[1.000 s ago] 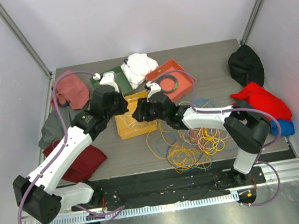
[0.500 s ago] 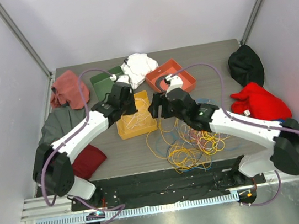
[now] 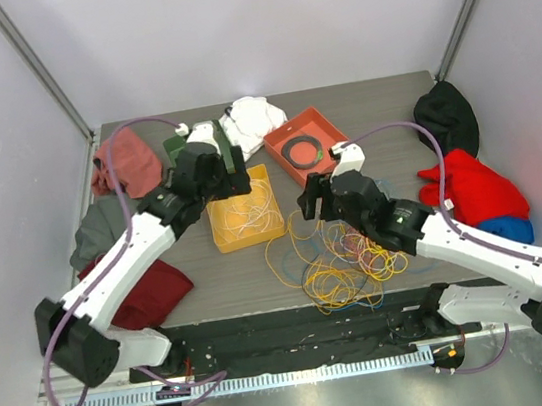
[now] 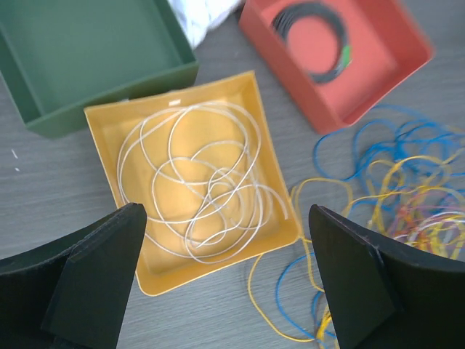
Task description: Untangle the cables
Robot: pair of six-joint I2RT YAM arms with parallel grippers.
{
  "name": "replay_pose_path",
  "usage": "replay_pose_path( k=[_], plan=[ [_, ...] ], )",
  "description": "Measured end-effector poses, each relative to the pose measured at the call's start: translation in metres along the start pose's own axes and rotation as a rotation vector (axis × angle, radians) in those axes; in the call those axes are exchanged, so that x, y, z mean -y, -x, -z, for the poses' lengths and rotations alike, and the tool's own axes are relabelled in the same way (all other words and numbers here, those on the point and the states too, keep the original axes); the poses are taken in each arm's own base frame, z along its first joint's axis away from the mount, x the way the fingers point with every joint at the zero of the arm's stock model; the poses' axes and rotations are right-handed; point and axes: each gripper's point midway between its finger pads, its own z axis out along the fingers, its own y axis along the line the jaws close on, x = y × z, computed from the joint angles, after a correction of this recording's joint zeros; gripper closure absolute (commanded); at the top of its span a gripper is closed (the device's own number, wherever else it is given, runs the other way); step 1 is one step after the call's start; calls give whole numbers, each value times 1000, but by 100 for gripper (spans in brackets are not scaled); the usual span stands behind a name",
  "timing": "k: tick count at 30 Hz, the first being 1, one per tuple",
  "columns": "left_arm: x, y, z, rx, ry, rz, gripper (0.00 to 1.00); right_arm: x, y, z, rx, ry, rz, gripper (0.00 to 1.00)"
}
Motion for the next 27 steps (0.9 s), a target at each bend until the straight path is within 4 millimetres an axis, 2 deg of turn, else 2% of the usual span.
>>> replay_pose_path(
  k=[1,4,6,8,10,13,15,18,21,27],
  plan=[
    [2,13,13,44,-20,13,0,4,-2,1,-2,-10,3,25],
    [11,33,39,121,-88,49,0,18,-10,6,2,-50,5,25],
    [24,36,48,143,-170,72,0,31,-14,12,13,-81,-2,25],
    [38,31,46,138,-229,81,0,42,-17,20,31,-108,-15,25],
    [60,16,36,90,-287,66,1,53,-19,27,46,-134,-28,26],
    [96,-21,8,-33,-364,37,4,66,-22,32,67,-172,-48,26],
    [111,-51,-12,-124,-391,22,7,73,-26,34,68,-194,-55,26],
    [124,-82,-34,-221,-413,21,8,82,-31,37,73,-223,-68,27],
    [135,-98,-49,-274,-437,32,12,88,-30,42,88,-237,-79,27],
    [168,-103,-68,-291,-519,27,21,90,-24,48,118,-241,-99,27]
  ],
)
